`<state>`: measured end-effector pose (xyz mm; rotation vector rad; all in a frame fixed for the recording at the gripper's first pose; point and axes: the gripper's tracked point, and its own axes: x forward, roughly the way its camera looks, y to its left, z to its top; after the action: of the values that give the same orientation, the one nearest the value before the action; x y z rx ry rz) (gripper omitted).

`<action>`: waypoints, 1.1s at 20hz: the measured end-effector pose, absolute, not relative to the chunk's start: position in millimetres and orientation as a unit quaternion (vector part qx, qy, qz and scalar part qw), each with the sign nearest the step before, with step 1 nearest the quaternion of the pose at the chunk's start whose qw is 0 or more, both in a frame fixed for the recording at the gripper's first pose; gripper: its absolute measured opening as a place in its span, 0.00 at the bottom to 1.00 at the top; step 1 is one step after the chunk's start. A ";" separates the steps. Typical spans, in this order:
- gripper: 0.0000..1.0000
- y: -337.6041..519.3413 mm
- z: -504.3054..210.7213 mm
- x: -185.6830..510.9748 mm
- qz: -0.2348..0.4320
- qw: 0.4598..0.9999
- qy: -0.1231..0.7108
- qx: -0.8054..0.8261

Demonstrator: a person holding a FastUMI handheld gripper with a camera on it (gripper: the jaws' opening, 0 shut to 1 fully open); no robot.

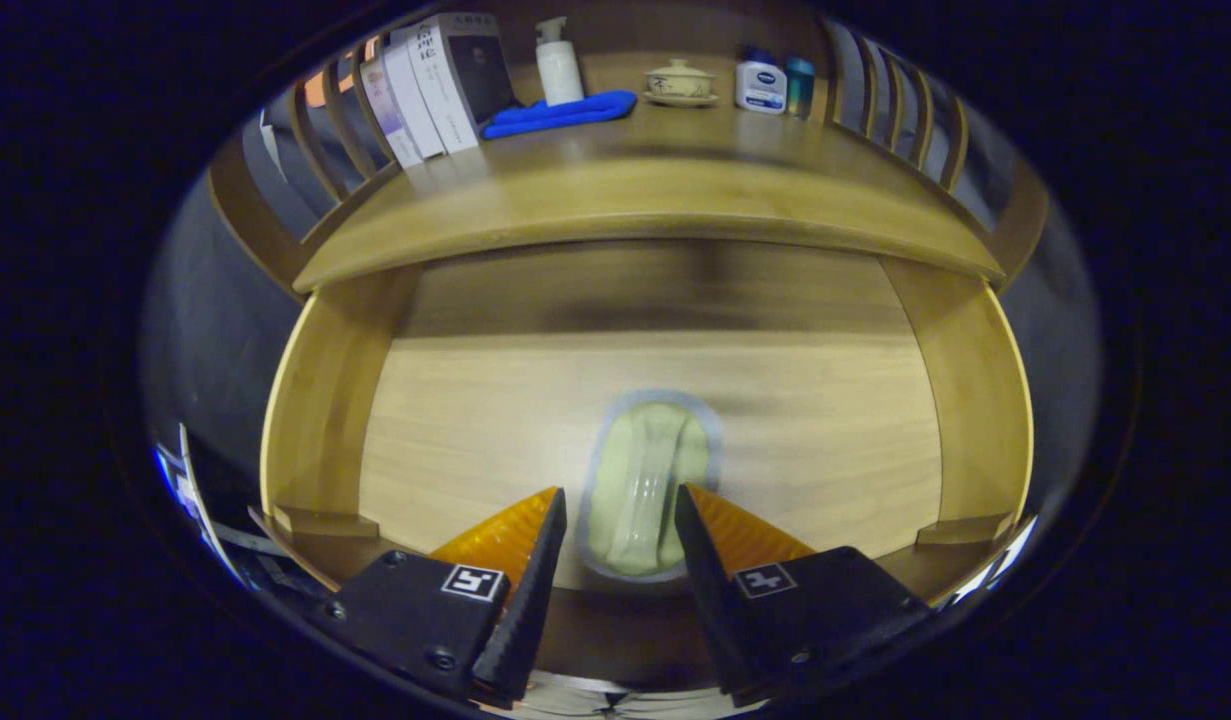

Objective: Pull open the drawer, take out the items inside it, and place them on the countertop above the cabinet.

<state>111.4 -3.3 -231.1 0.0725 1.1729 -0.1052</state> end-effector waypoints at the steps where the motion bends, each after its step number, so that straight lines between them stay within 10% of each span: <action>1: 0.64 -6.9 -234.5 111.3 -0.056 0.830 0.554 0.026; 11: 0.22 -10.7 -235.5 114.4 -0.076 0.837 0.540 0.048; 22: 0.20 -15.5 -172.1 111.9 -0.058 0.864 0.491 0.092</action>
<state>111.9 -15.5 -172.1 0.1919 1.0291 -0.1224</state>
